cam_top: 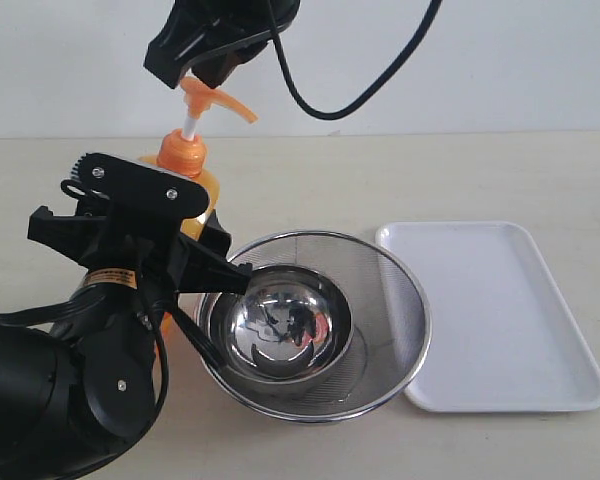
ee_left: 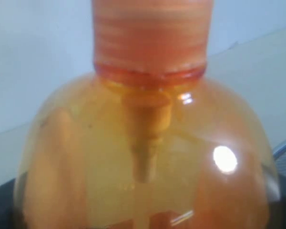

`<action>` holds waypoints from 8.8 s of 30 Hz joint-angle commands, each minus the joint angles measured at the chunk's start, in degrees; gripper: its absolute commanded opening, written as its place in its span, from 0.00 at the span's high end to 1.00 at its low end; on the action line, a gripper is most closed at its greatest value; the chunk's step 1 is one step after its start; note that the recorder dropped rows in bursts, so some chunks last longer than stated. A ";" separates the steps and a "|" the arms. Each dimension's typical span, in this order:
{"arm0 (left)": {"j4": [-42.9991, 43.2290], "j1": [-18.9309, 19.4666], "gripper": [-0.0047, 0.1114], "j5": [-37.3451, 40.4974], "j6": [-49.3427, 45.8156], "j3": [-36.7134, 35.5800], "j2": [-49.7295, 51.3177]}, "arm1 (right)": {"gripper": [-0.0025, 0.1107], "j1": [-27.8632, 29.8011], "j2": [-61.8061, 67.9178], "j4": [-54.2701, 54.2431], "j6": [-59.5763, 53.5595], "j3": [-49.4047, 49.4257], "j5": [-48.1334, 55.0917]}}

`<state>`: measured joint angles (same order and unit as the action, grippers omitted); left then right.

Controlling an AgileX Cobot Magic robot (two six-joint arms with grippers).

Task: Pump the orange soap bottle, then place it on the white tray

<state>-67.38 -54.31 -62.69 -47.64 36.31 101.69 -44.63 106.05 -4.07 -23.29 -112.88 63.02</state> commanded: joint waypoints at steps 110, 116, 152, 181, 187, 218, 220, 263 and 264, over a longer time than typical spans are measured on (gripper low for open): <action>2.33 -0.37 0.92 -0.48 0.33 0.40 -0.28 | 0.98 -1.27 2.51 -2.67 0.28 3.27 3.86; 2.33 -0.37 0.92 -0.48 0.33 0.40 -0.28 | 0.98 -1.27 2.51 -2.67 0.66 3.27 3.87; 2.33 -0.37 0.92 -0.48 0.33 0.40 -0.28 | 0.98 -1.17 -11.11 10.66 4.47 3.27 -11.44; 1.92 -0.37 0.92 -2.43 0.08 0.40 -0.28 | 0.98 -1.06 -29.06 44.99 34.61 20.00 -1.08; 1.92 -0.37 0.92 -2.43 0.08 0.40 -0.28 | 0.98 -1.06 -38.01 47.51 41.86 30.22 -3.68; -7.13 -0.23 0.92 -3.21 8.15 0.40 -11.02 | 0.98 -1.06 -53.43 49.61 61.35 60.38 -16.34; -8.03 0.15 0.92 -2.41 8.15 0.40 -11.64 | 0.98 -1.06 -53.43 49.61 61.46 60.38 -16.46; 2.82 3.40 0.92 2.18 9.94 0.40 -13.51 | 0.98 -1.06 -60.78 49.76 66.03 72.32 -21.31; 3.31 3.40 0.92 2.05 9.94 0.40 -13.99 | 0.98 -1.06 -60.78 49.67 66.03 72.32 -21.31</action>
<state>-67.64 -51.07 -56.90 -38.75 36.31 90.21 -45.74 45.76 45.69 43.28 -40.78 41.91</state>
